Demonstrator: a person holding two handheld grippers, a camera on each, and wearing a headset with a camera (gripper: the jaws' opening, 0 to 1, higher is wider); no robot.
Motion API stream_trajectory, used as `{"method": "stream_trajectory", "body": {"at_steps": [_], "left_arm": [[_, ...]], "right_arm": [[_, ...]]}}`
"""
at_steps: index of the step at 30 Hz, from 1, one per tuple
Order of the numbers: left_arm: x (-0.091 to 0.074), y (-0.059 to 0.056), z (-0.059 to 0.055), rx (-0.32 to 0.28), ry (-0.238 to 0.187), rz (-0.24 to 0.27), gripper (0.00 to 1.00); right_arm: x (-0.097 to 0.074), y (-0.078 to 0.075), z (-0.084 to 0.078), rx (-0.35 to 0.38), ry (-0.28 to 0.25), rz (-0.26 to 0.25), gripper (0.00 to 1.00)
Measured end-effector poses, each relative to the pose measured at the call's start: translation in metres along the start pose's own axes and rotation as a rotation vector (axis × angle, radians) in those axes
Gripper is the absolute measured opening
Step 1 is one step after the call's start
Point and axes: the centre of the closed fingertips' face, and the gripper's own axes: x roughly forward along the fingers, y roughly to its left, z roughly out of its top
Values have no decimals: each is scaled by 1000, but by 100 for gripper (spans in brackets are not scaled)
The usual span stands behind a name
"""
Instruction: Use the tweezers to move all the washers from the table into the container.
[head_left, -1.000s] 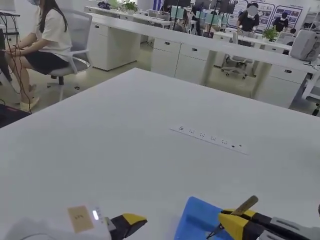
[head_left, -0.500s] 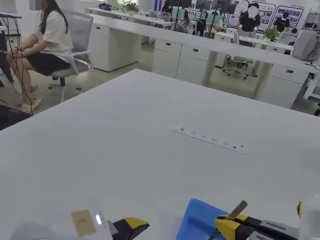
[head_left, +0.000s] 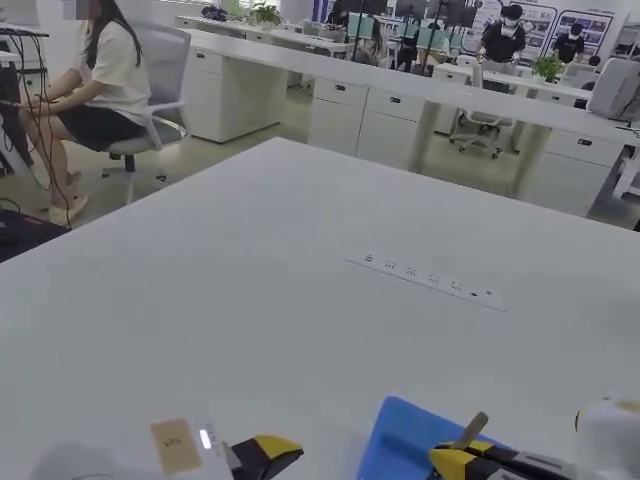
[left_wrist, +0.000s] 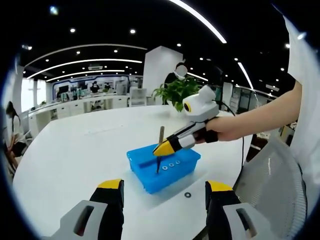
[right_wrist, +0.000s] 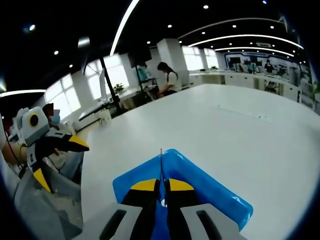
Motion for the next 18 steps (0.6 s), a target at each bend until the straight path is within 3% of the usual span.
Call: {"method": "stream_trajectory", "body": {"at_steps": [10, 18], "left_arm": [[1, -1, -1, 1, 5, -8, 65], [1, -2, -1, 2, 8, -9, 65]], "right_arm": [[0, 2, -1, -32, 17, -3, 3], [-4, 1, 2, -10, -3, -9, 4]]}}
